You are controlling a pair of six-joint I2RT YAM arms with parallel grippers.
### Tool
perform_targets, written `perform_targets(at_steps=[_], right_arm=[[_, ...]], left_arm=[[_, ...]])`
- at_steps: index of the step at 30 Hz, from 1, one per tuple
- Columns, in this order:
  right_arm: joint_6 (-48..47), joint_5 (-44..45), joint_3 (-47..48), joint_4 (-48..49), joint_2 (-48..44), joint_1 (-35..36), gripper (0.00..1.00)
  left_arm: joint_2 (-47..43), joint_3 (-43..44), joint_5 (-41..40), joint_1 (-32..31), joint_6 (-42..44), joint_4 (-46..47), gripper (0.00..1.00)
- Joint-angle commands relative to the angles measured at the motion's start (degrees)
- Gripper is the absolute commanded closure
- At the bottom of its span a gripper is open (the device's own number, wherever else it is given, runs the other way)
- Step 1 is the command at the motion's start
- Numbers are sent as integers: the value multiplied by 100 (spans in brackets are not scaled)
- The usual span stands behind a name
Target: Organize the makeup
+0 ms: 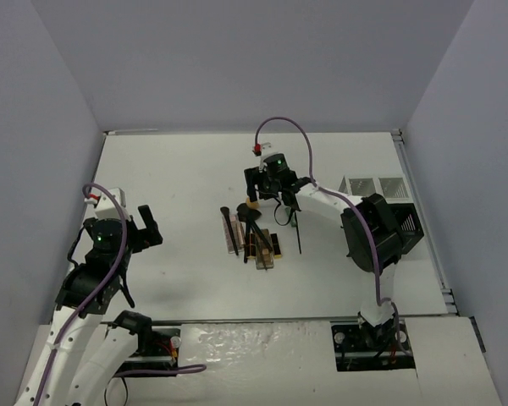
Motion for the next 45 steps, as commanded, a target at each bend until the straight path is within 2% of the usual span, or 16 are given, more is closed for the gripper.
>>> perform_targets(at_steps=[1, 7, 13, 18, 20, 24, 30, 33, 40, 45], right_arm=[[74, -282, 326, 733, 152, 78, 36], [202, -318, 428, 802, 461, 98, 41], [291, -33, 223, 916, 454, 98, 55], [212, 170, 56, 964, 161, 89, 92], [170, 283, 64, 884, -23, 89, 100], [43, 446, 13, 754, -620, 70, 100], [-12, 1542, -695, 567, -2001, -121, 100], [99, 2346, -1237, 347, -3062, -424, 100], [759, 3273, -2706, -306, -5307, -2051, 100], [1095, 3241, -3411, -511, -6073, -3159, 100]], left_arm=[[85, 87, 46, 57, -40, 208, 3], [107, 87, 37, 58, -33, 208, 3], [131, 87, 52, 50, -33, 208, 3], [140, 87, 72, 50, -42, 217, 3], [140, 87, 72, 41, -42, 217, 3], [140, 87, 72, 41, -42, 217, 3], [123, 79, 71, 41, -42, 217, 3], [105, 78, 77, 41, -42, 222, 3], [53, 70, 98, 41, -42, 218, 3], [43, 69, 108, 32, -42, 217, 3]])
